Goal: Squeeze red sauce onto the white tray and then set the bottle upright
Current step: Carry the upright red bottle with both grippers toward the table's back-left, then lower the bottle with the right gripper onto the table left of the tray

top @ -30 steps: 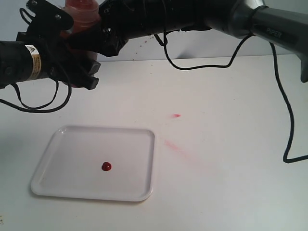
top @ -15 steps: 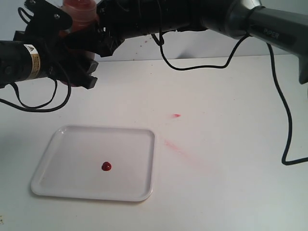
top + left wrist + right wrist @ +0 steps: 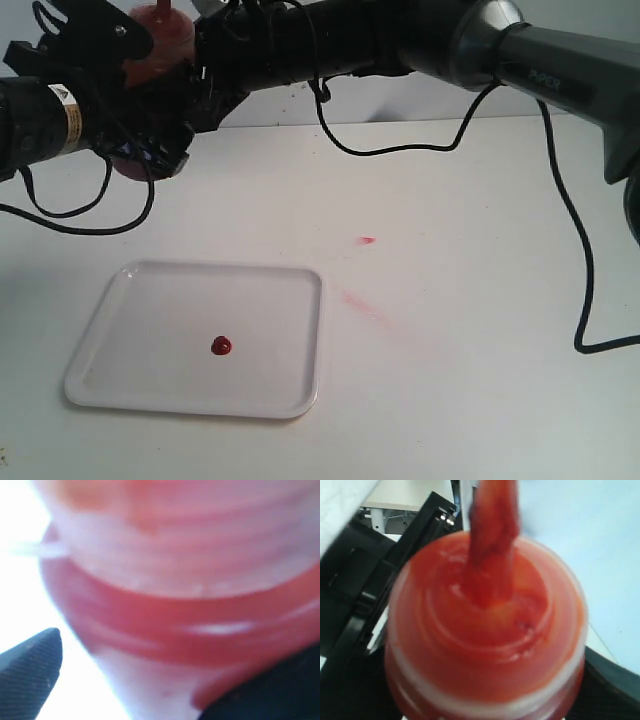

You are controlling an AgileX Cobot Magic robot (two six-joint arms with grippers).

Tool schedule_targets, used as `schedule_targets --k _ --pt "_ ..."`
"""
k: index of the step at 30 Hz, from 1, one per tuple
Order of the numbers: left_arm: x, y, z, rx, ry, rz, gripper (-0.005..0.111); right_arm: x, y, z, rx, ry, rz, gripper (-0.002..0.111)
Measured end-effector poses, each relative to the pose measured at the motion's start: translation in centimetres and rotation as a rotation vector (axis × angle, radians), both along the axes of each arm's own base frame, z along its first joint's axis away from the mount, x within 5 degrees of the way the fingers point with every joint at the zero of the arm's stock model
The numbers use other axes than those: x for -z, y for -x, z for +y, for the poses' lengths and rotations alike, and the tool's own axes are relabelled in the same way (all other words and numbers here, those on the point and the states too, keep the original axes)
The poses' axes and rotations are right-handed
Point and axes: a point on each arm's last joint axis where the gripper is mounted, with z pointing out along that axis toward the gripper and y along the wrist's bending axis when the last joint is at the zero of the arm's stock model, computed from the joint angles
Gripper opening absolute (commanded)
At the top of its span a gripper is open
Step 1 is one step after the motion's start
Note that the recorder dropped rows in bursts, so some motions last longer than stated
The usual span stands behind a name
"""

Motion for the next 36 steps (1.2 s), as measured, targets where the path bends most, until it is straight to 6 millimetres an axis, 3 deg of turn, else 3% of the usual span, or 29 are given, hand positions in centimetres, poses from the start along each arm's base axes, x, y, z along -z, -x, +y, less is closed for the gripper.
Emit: schedule_targets --k 11,19,24,31,36 --pt "0.5 -0.1 1.1 -0.148 0.007 0.004 0.105 0.1 -0.4 0.5 0.077 0.025 -0.043 0.000" --pt "5.8 -0.3 0.9 -0.079 -0.104 0.162 0.105 3.6 -1.7 0.7 0.114 0.021 -0.017 0.000" --pt "8.2 -0.5 0.7 -0.049 -0.163 0.226 0.105 4.1 -2.3 0.7 0.172 0.015 -0.024 0.000" --pt "8.3 -0.6 1.2 -0.091 -0.204 0.215 0.105 4.4 -2.7 0.7 0.212 -0.003 -0.007 0.000" --pt "7.6 -0.7 2.9 -0.251 -0.306 0.159 0.105 6.9 -3.4 0.9 0.233 0.010 0.023 0.000"
